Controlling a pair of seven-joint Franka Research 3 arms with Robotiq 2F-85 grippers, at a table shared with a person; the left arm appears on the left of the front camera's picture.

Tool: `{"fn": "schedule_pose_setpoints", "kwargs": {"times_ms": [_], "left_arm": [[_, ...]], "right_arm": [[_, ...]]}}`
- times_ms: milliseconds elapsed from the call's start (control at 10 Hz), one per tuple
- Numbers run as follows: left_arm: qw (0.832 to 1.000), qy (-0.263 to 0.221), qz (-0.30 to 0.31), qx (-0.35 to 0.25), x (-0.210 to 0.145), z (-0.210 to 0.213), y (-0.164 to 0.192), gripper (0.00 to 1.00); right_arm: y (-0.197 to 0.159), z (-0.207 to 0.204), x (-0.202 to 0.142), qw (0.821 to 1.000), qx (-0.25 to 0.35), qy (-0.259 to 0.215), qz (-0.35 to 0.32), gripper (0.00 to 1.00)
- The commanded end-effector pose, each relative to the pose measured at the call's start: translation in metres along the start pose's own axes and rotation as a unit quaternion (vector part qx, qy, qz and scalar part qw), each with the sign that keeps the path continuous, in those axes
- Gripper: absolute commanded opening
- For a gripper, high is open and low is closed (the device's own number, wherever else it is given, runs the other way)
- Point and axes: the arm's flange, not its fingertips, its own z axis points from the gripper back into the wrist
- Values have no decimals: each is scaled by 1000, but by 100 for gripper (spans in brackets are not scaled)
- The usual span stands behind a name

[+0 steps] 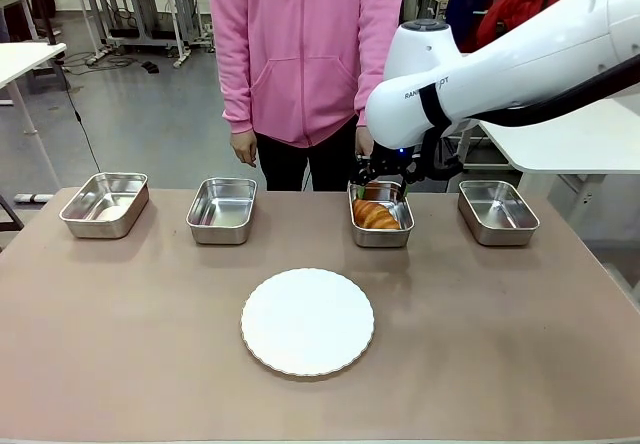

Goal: Place the bread in the container.
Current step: Place the Butter Roll into the Airtight Container indicated by the human.

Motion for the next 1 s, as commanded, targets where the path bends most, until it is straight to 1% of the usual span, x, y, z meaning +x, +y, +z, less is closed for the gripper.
{"fn": "schedule_pose_setpoints", "kwargs": {"times_ms": [0, 500, 600, 700, 900], "left_arm": [[1000, -7, -3, -2, 1, 0, -2, 100], [1000, -7, -3, -2, 1, 0, -2, 100], [1000, -7, -3, -2, 1, 0, -2, 100], [1000, -7, -3, -2, 1, 0, -2, 100], [1000, -7, -3, -2, 1, 0, -2, 100]], "right_arm": [[-1, -1, 1, 1000, 5, -10, 8, 100], [-1, -1, 1, 1000, 5, -10, 8, 100], [0, 0, 0, 1000, 0, 0, 0, 100], [10, 17, -10, 1000, -12, -13, 0, 100], [16, 46, -36, 999, -15, -45, -11, 100]]}}
